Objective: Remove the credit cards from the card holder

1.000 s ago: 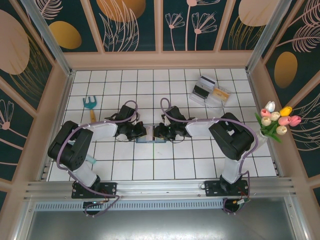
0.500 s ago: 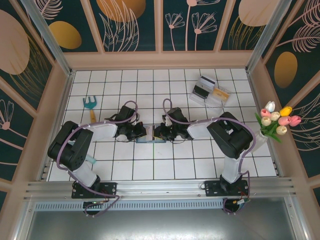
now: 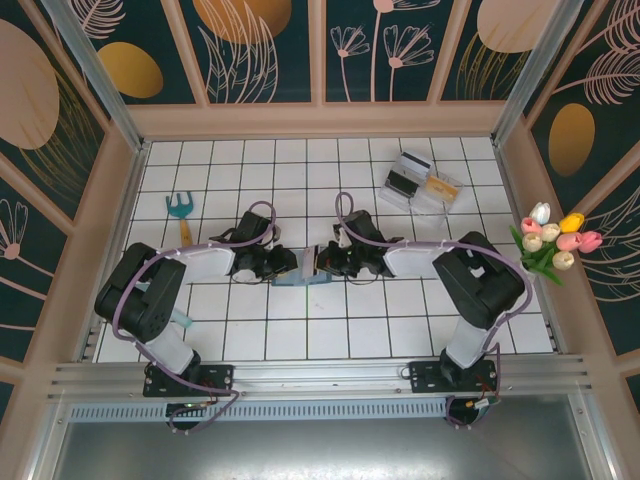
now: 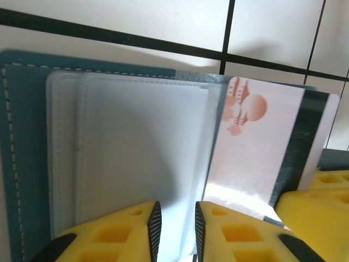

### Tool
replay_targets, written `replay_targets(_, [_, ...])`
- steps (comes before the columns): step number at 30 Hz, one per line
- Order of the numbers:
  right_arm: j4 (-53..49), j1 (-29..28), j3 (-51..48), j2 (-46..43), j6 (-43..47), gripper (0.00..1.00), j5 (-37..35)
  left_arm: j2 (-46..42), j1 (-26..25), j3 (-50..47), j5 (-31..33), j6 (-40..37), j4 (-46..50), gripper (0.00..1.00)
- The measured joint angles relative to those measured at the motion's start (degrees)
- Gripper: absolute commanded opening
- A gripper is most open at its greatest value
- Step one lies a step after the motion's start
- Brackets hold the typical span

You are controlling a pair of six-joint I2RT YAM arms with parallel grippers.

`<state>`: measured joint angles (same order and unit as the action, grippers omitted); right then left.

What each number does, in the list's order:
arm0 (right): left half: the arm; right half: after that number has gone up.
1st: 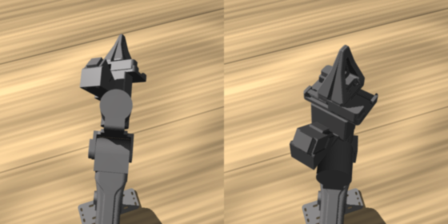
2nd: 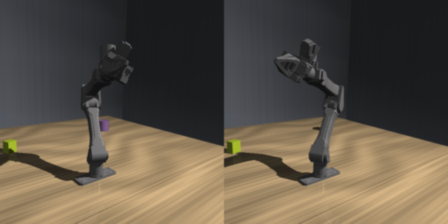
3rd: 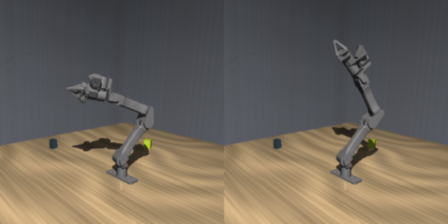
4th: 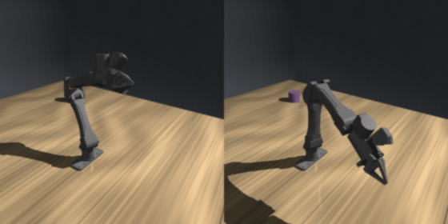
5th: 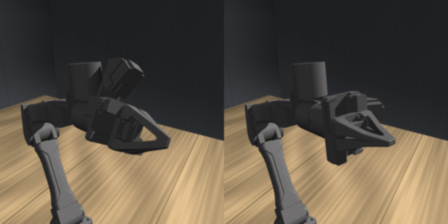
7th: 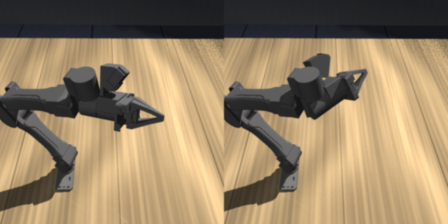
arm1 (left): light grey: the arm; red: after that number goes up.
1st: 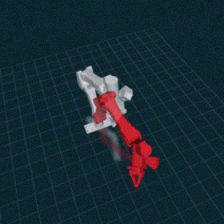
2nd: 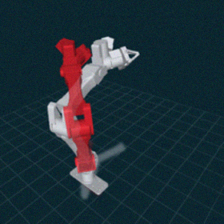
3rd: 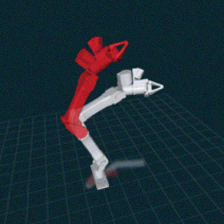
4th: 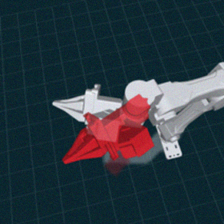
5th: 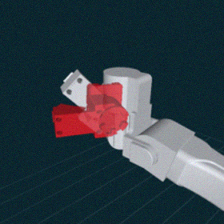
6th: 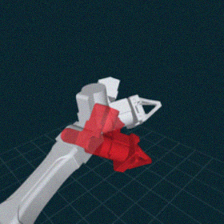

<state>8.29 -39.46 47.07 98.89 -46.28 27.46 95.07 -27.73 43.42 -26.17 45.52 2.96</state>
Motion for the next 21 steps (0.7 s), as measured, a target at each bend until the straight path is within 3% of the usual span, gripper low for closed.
replay_targets(8, [-4.5, 0.7, 0.0, -5.1, 6.3, 0.00, 0.2, -2.0, 0.7, 0.7, -2.5, 0.2, 0.7, 0.41])
replay_targets(18, [-5.3, 5.7, 5.2, -13.2, 18.3, 0.00, 7.1, -10.8, 9.4, 4.6, -10.2, -1.3, -0.5, 0.65])
replay_targets(21, [-5.7, 7.5, 8.7, -13.7, 21.2, 0.00, 9.9, -11.3, 10.0, 5.6, -12.4, -1.6, -3.1, 0.71])
